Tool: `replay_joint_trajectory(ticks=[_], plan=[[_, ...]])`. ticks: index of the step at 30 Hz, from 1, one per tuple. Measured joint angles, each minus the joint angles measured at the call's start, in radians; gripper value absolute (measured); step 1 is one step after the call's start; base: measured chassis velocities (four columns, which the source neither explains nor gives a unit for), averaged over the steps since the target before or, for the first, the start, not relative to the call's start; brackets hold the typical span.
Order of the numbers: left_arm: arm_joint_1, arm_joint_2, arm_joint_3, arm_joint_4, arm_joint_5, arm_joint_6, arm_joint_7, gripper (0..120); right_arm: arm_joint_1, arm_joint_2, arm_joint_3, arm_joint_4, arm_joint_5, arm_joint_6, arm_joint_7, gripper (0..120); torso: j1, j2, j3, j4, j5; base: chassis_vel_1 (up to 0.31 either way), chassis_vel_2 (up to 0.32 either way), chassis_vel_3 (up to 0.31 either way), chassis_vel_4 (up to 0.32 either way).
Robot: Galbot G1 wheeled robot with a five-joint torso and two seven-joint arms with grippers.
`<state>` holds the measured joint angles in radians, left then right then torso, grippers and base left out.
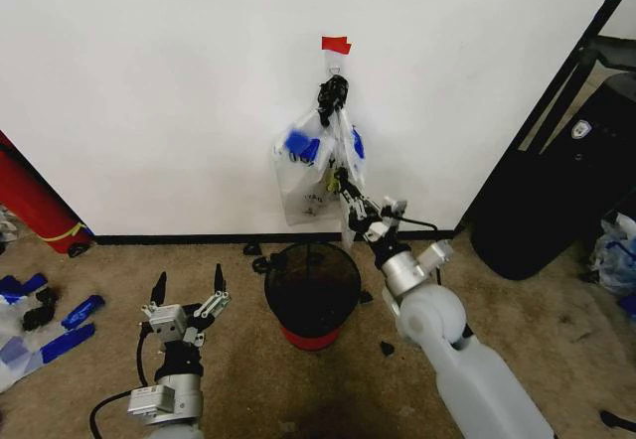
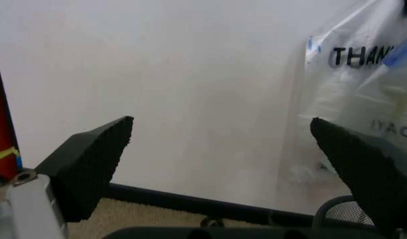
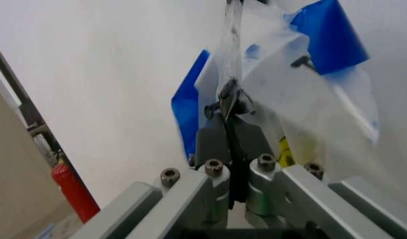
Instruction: Pick up the garbage bag from the wall and place it over the trash bin.
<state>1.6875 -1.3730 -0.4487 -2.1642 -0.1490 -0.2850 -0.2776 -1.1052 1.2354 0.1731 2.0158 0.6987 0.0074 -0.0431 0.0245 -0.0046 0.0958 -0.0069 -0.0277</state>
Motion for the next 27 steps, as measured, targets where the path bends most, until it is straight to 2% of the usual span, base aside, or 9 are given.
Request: replay_joint_trajectory(ticks=[20,27], plan=[[-0.033,0.024,0.052,0.011,-0.001,0.011,-0.003,100,-0.302,-0.046,0.116,0.164,-0.189,0.091,-0.040,0,0.000,0.000,0.000,-0.0001,0.0000,0.000,0.000,0.000,0.000],[-0.033,0.034,0.069,0.010,-0.001,0.013,-0.004,100,-0.431,-0.043,0.150,0.215,-0.277,0.156,-0.064,0,0.000,0.000,0.000,0.0000,0.0000,0.000,0.000,0.000,0.000]])
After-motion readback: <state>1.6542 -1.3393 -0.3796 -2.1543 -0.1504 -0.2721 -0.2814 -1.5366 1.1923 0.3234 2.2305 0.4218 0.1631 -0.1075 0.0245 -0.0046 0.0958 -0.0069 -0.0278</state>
